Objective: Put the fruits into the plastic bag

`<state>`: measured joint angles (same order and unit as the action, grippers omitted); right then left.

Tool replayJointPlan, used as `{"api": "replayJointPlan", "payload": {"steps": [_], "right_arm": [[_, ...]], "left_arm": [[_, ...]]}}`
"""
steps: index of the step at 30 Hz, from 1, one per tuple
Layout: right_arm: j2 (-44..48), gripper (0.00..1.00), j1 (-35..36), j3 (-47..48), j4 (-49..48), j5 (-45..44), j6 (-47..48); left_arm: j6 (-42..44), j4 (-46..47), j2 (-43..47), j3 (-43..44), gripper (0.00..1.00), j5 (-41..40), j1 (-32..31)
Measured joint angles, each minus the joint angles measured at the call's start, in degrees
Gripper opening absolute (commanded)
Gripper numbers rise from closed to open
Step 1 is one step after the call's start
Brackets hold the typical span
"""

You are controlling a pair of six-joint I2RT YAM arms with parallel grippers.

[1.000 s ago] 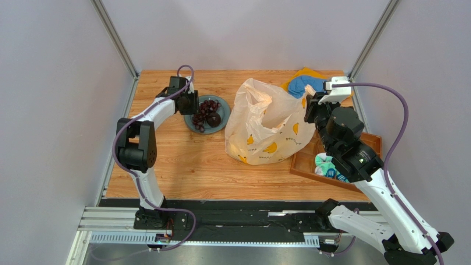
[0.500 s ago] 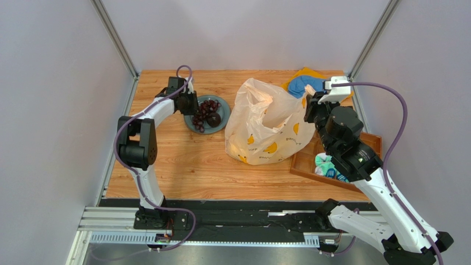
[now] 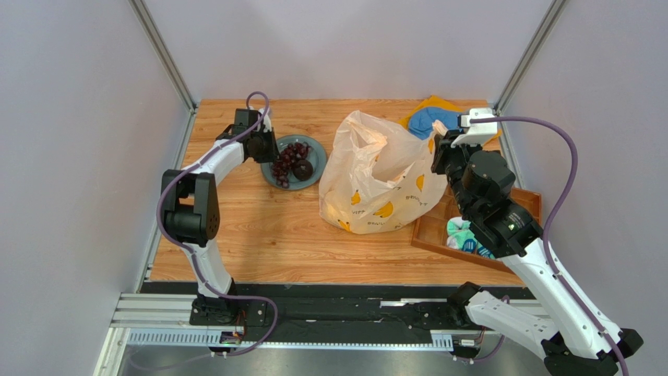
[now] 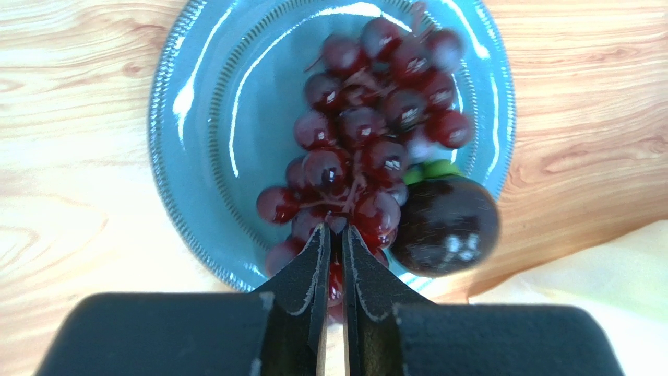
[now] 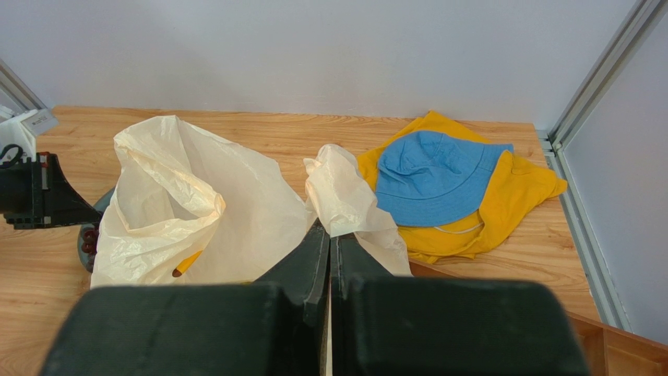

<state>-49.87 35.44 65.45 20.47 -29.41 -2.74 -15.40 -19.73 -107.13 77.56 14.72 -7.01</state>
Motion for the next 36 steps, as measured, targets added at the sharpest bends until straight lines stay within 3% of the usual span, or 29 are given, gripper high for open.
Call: {"api": "replayJointPlan", "payload": {"steps": [24, 30, 36], "right_arm": [[0.02, 0.00, 0.00, 0.00, 0.00, 0.74, -0.02], [0.02, 0.00, 0.00, 0.00, 0.00, 1.05, -0.04], [0.15, 0.00, 0.00, -0.02, 0.00, 1.33, -0.04]], "left_arm": [[0.28, 0.31, 24.09, -3.52, 0.00, -4.46, 0.72], [1.01, 0.44, 29.53, -3.65, 0.00, -1.27, 0.72], [0.76, 1.68, 33.14, -5.40, 0.00, 6.84, 0.37]]}}
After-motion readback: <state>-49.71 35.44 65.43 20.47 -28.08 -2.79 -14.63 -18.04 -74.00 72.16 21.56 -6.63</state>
